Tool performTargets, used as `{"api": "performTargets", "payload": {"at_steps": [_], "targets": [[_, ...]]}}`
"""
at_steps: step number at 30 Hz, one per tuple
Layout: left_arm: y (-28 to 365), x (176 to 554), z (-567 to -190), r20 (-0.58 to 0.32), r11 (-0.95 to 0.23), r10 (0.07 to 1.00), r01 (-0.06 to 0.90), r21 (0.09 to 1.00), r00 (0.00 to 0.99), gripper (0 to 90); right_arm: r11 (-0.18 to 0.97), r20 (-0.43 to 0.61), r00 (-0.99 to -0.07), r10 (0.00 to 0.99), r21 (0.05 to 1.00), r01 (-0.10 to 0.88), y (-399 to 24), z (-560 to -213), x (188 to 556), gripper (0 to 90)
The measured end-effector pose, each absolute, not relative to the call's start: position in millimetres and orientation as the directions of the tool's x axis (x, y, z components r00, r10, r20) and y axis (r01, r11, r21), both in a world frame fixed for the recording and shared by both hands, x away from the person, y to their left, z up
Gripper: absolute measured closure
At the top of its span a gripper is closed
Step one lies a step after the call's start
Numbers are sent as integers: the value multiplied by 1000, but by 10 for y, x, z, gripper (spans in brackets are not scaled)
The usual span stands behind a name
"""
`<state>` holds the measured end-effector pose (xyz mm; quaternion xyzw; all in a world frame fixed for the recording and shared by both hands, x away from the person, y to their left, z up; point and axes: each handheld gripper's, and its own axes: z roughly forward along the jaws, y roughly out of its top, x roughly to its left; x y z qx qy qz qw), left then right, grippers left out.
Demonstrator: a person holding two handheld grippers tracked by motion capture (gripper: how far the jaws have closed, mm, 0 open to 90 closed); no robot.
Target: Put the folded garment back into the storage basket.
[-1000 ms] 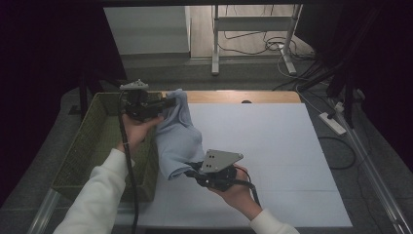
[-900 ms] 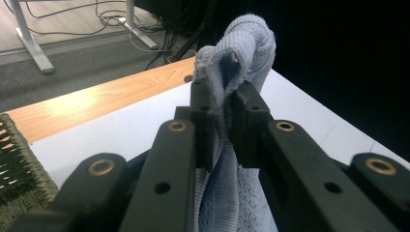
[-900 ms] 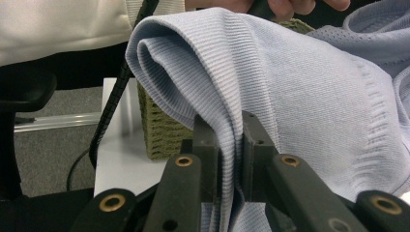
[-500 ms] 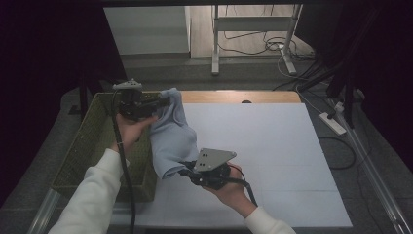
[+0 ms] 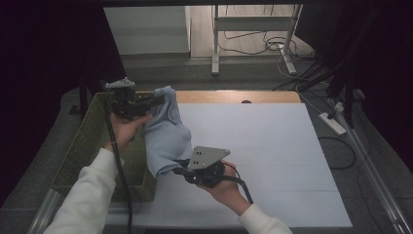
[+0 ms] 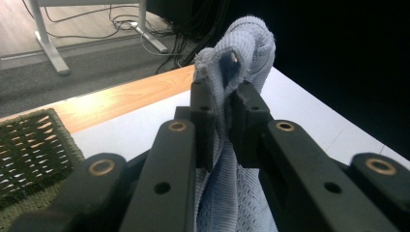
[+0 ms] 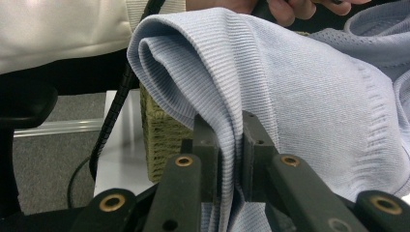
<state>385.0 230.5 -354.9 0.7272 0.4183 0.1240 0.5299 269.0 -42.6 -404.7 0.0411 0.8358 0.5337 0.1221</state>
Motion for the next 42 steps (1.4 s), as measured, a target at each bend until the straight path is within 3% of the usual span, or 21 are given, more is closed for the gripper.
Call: {"api": "performTargets", "payload": {"at_steps": [42], "targets": [[2752, 3791, -3413, -251, -58, 784, 469, 881, 568, 802, 419, -169, -976, 138, 903, -97, 81, -3993, 2738, 792]]}}
